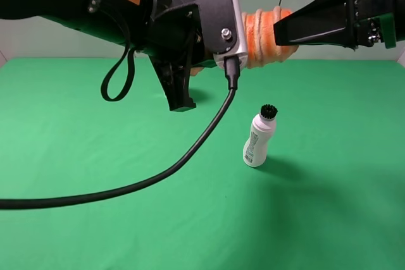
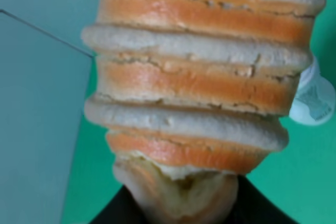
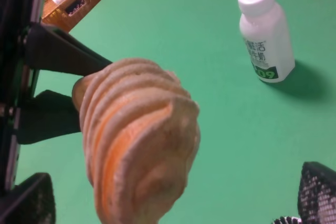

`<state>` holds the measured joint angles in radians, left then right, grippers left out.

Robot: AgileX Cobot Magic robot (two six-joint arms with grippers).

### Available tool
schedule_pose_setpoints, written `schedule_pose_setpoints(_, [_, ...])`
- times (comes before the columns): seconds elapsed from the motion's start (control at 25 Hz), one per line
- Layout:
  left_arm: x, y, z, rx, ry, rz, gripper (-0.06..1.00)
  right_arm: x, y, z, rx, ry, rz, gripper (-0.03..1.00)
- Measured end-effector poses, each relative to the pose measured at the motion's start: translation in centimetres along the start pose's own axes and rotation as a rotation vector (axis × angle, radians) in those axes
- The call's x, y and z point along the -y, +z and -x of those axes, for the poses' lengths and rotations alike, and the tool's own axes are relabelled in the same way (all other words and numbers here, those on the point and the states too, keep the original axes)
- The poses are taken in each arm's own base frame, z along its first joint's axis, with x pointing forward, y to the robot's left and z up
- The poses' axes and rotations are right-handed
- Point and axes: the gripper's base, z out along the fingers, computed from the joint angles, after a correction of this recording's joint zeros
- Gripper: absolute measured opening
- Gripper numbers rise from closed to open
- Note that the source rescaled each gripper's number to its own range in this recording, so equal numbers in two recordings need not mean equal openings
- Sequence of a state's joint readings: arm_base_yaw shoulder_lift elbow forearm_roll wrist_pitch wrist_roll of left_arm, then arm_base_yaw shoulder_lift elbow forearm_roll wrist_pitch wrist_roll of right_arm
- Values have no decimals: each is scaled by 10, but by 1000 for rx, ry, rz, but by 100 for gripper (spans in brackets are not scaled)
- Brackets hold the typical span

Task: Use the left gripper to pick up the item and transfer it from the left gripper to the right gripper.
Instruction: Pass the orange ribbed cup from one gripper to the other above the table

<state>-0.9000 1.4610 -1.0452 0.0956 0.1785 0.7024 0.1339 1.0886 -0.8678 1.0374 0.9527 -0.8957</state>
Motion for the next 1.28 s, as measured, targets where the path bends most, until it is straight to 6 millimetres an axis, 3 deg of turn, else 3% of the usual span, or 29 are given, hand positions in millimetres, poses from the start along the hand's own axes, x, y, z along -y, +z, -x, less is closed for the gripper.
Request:
schedule_pose_setpoints(0.56, [8,-1,14,68,52,8,0,-6,0,-4,-40,6,71,99])
schedule_pose_setpoints(0.68, [7,-1,15,80,52,18,0,-8,0,-4,-47,7,83,76])
schedule_pose_setpoints(0.88, [7,-1,15,82,52,20,0,-8,0,-4,-47,9,90,9])
schedule_pose_setpoints(0.92, [7,-1,15,82,52,20,0,-8,0,-4,-47,9,90,4])
schedule_pose_setpoints(1.28, [7,-1,15,82,52,20,0,-8,0,-4,-46,9,88,4])
